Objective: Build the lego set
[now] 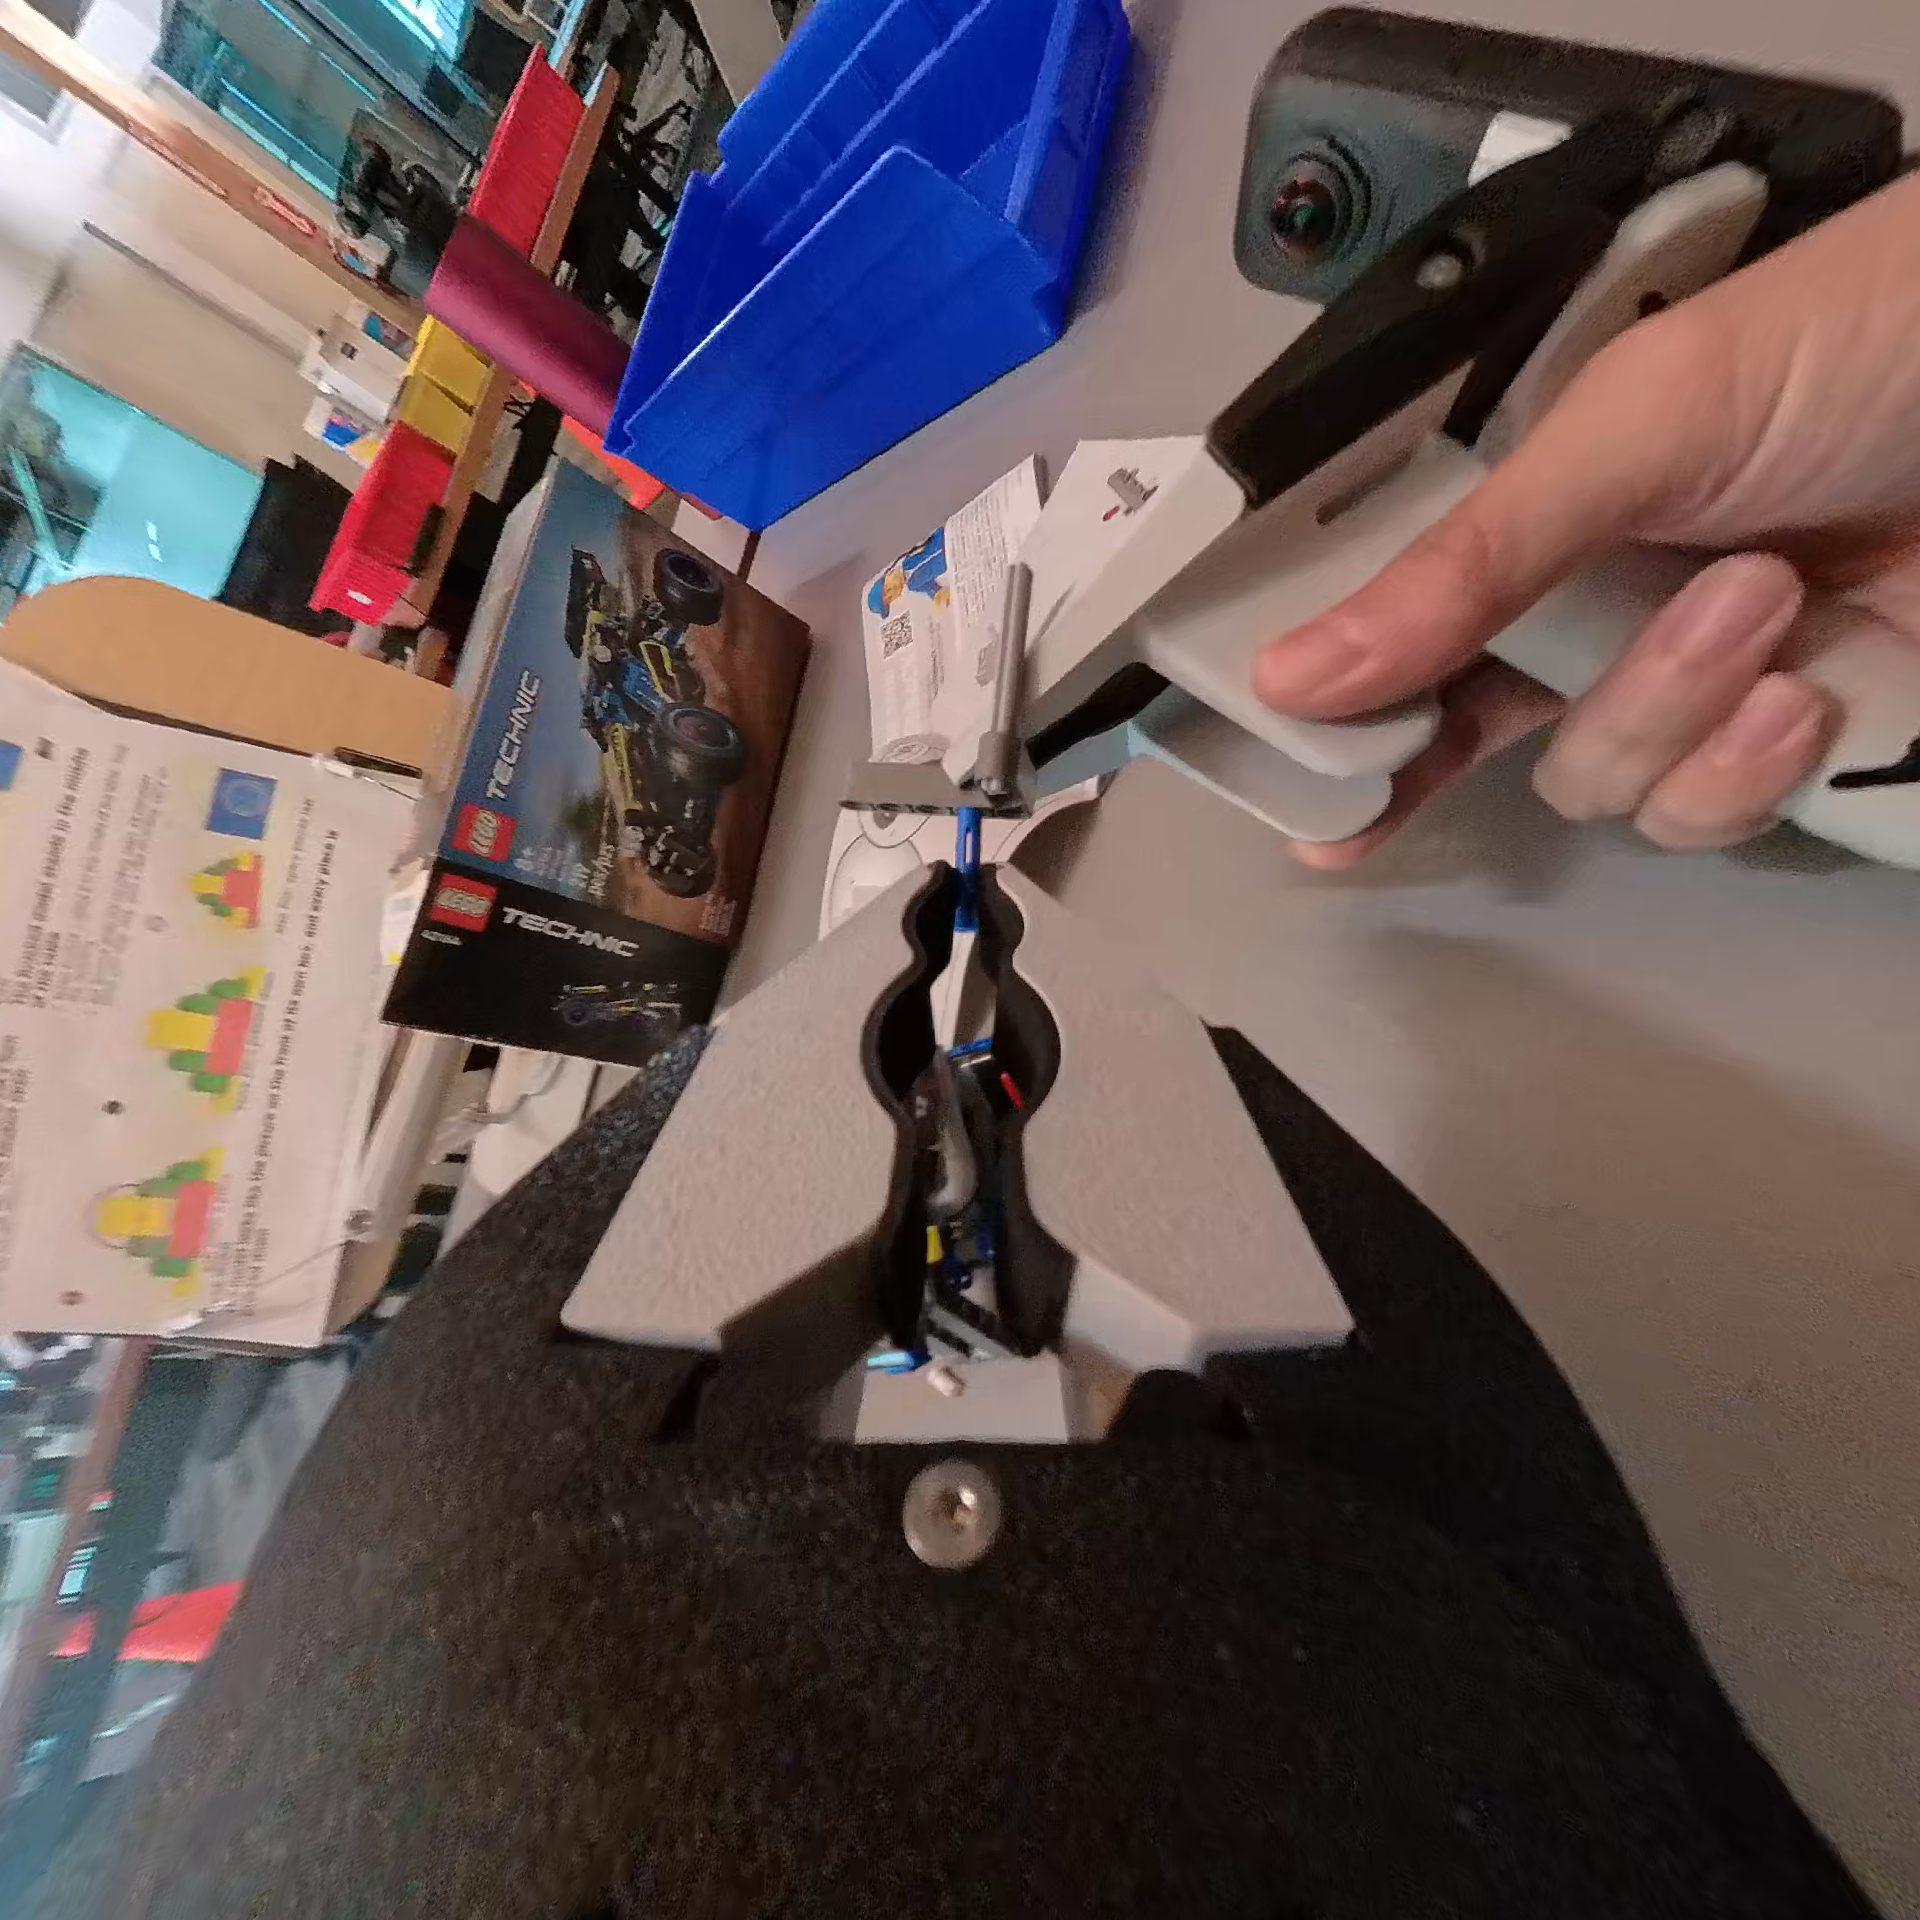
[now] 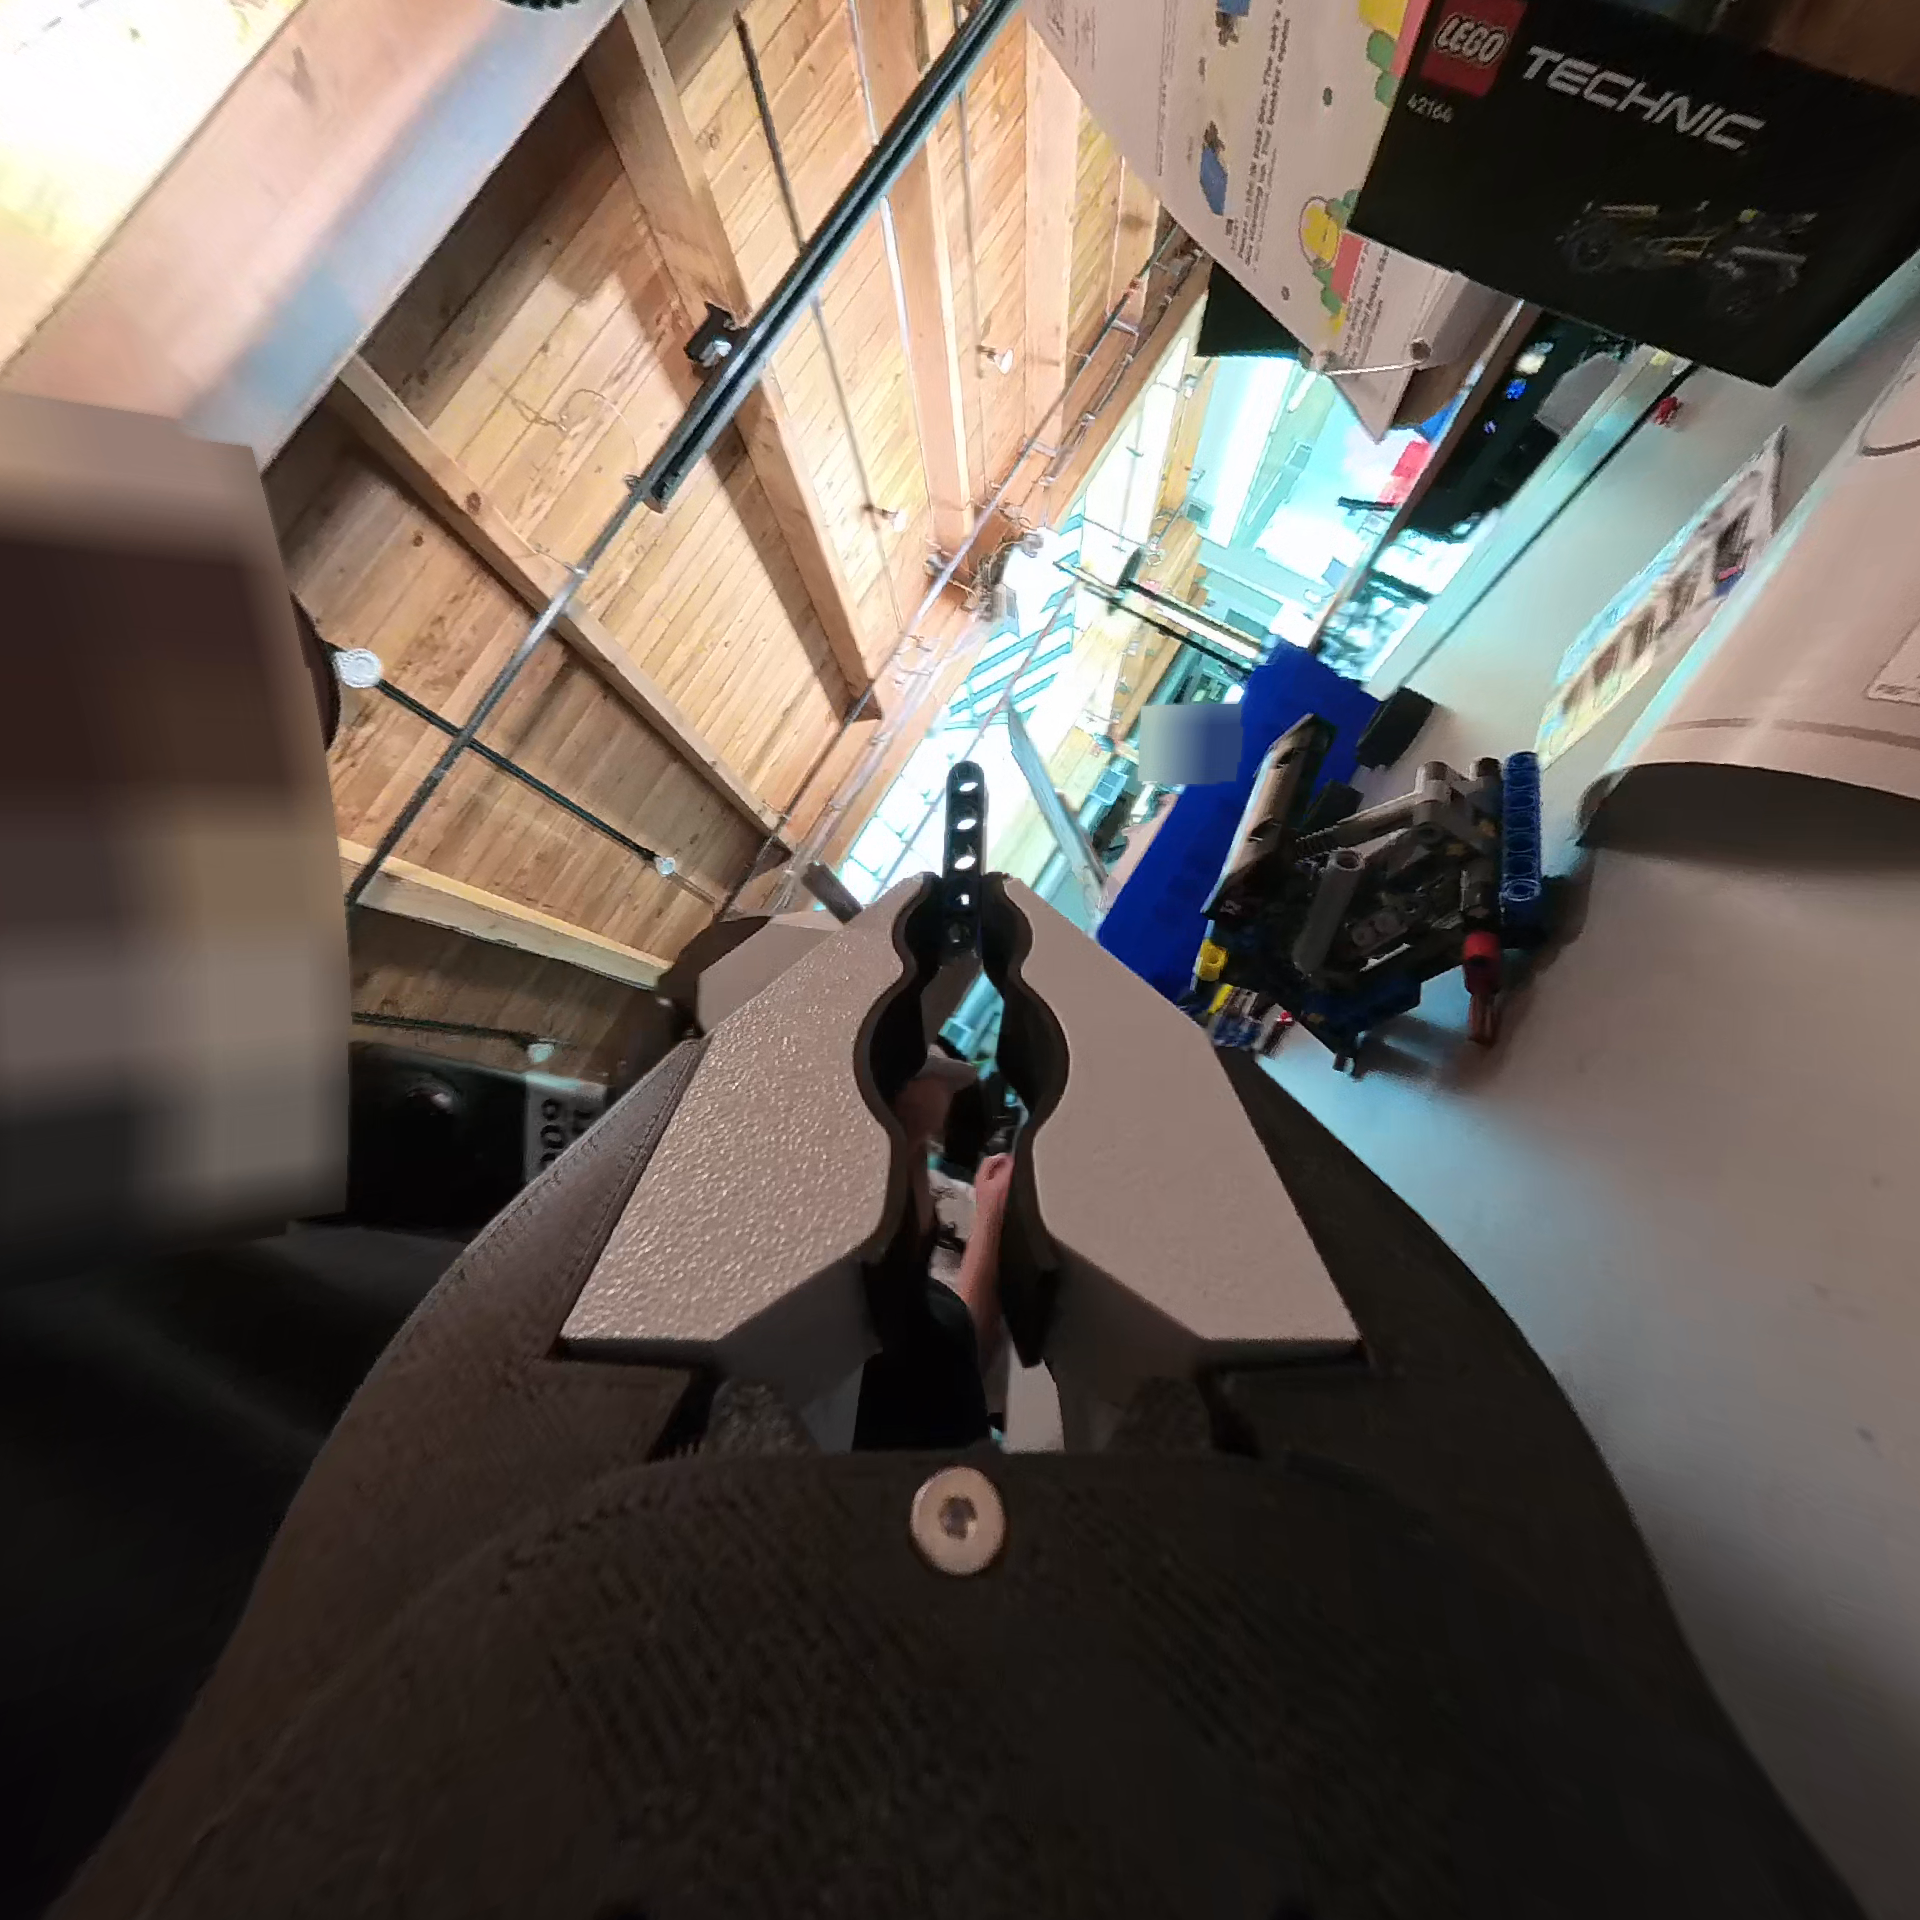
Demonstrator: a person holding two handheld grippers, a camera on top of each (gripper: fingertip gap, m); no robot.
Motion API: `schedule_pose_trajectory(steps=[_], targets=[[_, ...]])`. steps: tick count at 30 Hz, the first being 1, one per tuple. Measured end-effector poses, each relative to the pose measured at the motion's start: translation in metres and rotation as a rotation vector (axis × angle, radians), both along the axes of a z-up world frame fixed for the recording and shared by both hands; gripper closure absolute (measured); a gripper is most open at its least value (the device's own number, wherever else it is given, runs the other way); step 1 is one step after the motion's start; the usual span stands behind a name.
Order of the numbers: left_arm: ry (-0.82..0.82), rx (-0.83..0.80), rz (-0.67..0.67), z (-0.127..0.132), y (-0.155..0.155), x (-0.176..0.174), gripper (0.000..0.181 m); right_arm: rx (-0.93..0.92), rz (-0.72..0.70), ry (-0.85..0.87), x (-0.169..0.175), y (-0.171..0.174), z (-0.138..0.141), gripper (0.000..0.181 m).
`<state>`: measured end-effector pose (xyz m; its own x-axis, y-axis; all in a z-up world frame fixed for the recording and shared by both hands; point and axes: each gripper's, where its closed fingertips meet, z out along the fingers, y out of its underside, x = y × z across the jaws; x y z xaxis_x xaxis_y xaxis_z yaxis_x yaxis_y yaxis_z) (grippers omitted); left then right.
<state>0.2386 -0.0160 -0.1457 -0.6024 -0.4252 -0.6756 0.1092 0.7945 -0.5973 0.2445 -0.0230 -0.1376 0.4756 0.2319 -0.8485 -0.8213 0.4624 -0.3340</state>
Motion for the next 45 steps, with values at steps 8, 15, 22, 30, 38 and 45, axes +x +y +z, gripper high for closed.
schedule_pose_trajectory(steps=[8,15,22,30,38,45], targets=[[0.182,-0.278,-0.086,0.002,-0.009,-0.007,0.181,-0.013,0.052,-0.018,-0.005,0.006,0.001,0.175],[0.379,-0.430,-0.181,-0.019,-0.005,-0.036,0.181,-0.191,0.022,-0.048,-0.001,-0.003,-0.013,0.175],[0.299,-0.507,-0.001,-0.012,0.076,-0.033,0.181,-0.296,-0.013,-0.049,0.011,-0.020,-0.024,0.175],[0.218,-0.278,0.378,-0.005,0.320,0.056,0.168,-0.316,0.000,-0.045,0.011,-0.017,-0.028,0.175],[0.753,-0.009,0.464,-0.069,0.387,0.118,0.157,-0.351,0.014,-0.066,0.007,-0.012,-0.031,0.175],[0.776,0.195,0.541,-0.087,0.390,0.153,0.163,-0.341,0.031,-0.048,0.008,-0.012,-0.032,0.175]])
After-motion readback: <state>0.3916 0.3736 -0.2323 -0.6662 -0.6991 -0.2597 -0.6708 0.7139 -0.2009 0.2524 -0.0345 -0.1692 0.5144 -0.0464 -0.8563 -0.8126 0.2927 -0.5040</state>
